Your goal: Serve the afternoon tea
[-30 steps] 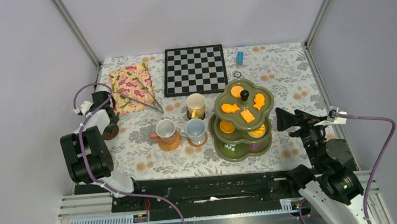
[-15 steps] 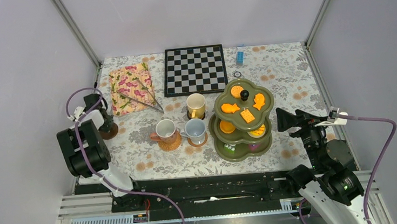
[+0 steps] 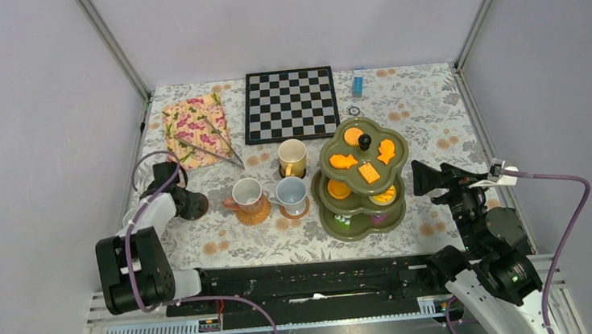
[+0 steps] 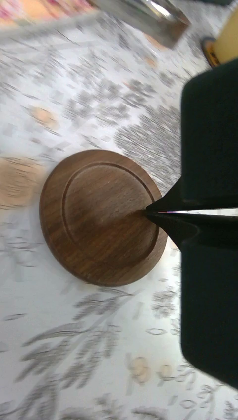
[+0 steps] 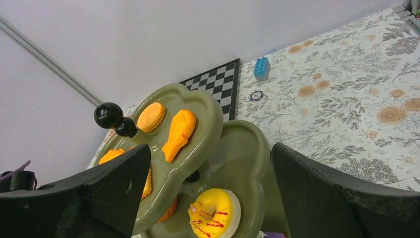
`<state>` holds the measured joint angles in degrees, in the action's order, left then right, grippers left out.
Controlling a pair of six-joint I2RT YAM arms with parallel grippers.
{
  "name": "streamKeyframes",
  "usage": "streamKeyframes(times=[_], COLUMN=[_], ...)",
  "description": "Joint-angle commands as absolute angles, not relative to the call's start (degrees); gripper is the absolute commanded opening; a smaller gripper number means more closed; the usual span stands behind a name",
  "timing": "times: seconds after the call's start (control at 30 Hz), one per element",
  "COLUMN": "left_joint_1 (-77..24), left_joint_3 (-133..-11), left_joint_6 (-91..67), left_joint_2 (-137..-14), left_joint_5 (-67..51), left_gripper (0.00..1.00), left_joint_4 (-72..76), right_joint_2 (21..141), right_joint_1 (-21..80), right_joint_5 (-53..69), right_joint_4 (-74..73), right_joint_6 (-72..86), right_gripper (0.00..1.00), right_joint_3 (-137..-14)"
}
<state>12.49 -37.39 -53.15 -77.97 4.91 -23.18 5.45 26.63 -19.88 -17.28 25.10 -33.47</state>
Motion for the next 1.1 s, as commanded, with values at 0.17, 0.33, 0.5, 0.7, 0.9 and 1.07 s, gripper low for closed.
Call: streamKeyframes(times=[0.17,0.33,0.5,0.7,0.9,1.07], left_joint_1=[5.7,-1.1,-6.7,-10.1,-10.5,-4.3], left_joint_3=[-31.6,-30.9,-27.3,-30.5,-41.7,-43.6], left_joint_6=[-58.1,-63.6,-67.8,-65.3,-61.1,-59.0], left_joint_2=[-63.6,-57.9,-53.9,-50.6,-54.8,-63.0], left_joint_5=[2.4,0.7,0.8,1.5,15.9,16.1], left_gripper=[0.01,0.01,0.01,0.00,0.38,0.29], left_joint_4=[-41.8,-46.9,-49.0,-49.6,-52.8,-46.9], right_joint_2=[6.0,6.1,6.2,5.8,5.9,5.8], right_joint_1=[26.9,26.9,26.9,26.9,26.9,26.9], right_joint_5=[-20.6,-20.6,-20.2,-19.6,-19.5,-19.4], right_joint_4=[-15.3,-15.2,-15.1,-15.2,-15.2,-15.2], right_joint_6=[24.7,24.7,25.0,25.4,26.3,26.0], right_gripper=[0.98,0.98,0.98,0.98,0.98,0.98], right_joint_3=[-34.2,-34.0,-33.9,-33.9,-33.8,-34.1])
